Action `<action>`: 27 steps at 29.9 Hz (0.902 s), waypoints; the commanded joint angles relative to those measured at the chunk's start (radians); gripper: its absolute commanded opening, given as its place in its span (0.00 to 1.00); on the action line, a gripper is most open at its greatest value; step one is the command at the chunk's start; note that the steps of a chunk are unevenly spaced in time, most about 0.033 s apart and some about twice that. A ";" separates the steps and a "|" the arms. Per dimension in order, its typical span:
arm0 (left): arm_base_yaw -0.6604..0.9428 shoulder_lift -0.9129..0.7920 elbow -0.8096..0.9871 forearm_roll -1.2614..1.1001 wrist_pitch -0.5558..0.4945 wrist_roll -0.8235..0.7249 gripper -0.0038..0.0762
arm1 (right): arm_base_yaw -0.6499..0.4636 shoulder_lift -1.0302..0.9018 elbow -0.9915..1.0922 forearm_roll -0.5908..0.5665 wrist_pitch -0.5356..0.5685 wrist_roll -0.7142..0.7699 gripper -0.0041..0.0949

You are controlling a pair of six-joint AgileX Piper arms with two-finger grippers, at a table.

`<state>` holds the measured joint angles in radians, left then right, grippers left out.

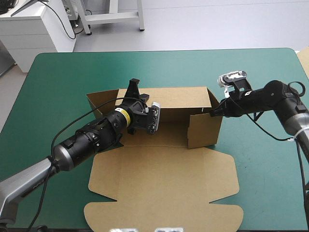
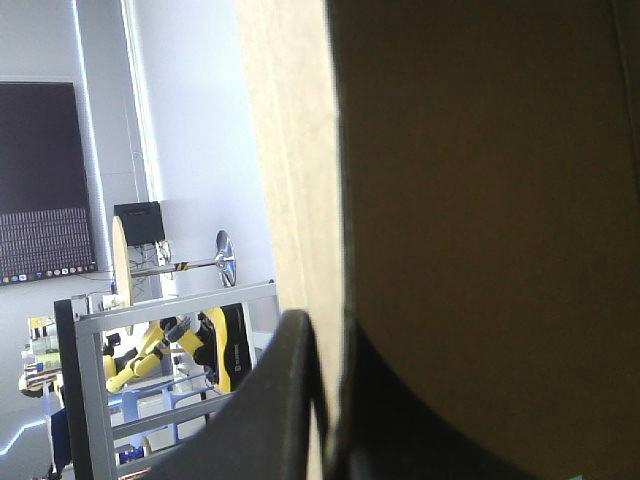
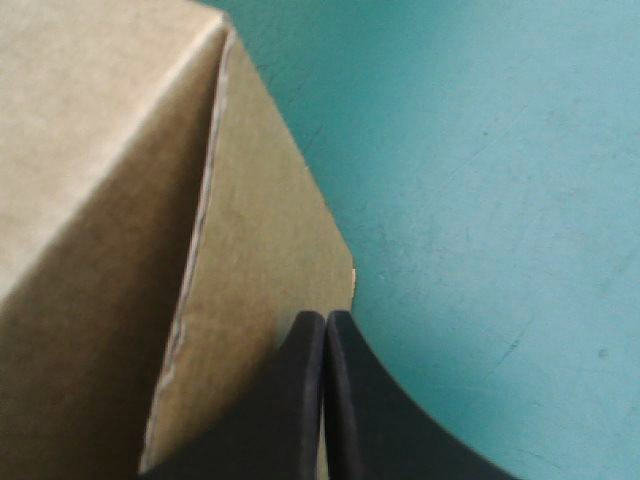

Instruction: Fold the box

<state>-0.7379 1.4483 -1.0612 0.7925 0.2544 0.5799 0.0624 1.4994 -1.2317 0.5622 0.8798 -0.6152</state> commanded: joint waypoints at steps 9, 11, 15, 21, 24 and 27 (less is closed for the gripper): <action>-0.010 0.000 0.000 -0.043 0.049 -0.015 0.04 | -0.005 -0.146 0.213 0.260 -0.087 -0.405 0.02; -0.010 0.000 0.000 -0.043 0.049 -0.015 0.04 | -0.005 -0.169 0.222 0.252 -0.083 -0.435 0.02; -0.010 0.000 0.000 -0.043 0.049 -0.012 0.04 | -0.005 -0.197 0.222 0.249 -0.076 -0.474 0.02; -0.010 0.000 0.000 -0.043 0.049 -0.012 0.04 | -0.005 -0.194 0.222 0.243 -0.062 -0.438 0.03; -0.010 0.000 0.000 -0.043 0.049 -0.012 0.04 | -0.005 -0.194 0.222 0.205 -0.022 -0.461 0.13; -0.010 0.000 0.000 -0.043 0.049 -0.012 0.04 | -0.005 -0.194 0.220 0.148 0.028 -0.461 0.30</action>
<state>-0.7379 1.4483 -1.0612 0.7925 0.2544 0.5799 0.0624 1.3343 -0.9867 0.7191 0.8645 -1.0625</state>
